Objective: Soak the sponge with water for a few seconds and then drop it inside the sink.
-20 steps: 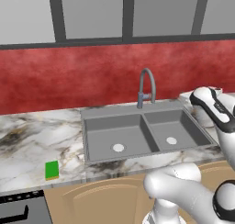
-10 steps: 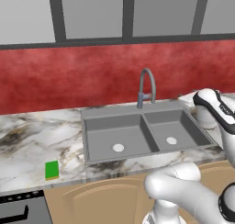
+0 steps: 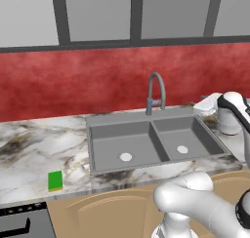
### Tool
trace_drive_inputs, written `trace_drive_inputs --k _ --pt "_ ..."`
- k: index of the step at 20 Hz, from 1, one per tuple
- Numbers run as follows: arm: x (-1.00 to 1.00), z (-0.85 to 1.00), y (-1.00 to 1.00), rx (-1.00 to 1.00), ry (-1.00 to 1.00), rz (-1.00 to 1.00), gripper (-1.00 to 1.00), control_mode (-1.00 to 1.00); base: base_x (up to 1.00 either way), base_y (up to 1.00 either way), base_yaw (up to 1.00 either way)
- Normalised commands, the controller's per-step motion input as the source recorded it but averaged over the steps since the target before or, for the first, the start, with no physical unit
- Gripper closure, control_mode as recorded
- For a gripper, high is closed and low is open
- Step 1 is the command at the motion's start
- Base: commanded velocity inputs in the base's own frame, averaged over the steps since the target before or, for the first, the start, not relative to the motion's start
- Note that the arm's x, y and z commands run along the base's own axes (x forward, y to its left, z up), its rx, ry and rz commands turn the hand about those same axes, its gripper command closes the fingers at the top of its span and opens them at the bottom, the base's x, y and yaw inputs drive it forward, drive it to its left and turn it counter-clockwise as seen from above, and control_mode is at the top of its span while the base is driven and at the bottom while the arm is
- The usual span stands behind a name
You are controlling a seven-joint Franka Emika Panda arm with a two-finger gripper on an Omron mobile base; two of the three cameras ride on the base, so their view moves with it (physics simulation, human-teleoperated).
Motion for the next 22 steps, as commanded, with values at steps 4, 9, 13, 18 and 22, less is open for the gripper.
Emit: trace_drive_inputs --k 4,9,13,18,22 --pt "0.12 -0.21 0.0 0.0 -0.07 0.11 -1.0 -1.0 0.0 0.0 0.0" --pt "0.22 -0.21 0.0 0.0 -0.07 0.06 -1.0 -1.0 0.0 0.0 0.0" --pt "0.35 -0.19 0.0 0.0 -0.01 0.02 -1.0 -1.0 0.0 0.0 0.0" --pt "0.37 -0.03 0.0 -0.01 0.02 0.0 -1.0 -1.0 0.0 0.0 0.0" --pt "0.21 0.0 0.0 -0.04 0.11 0.01 -1.0 -1.0 0.0 0.0 0.0"
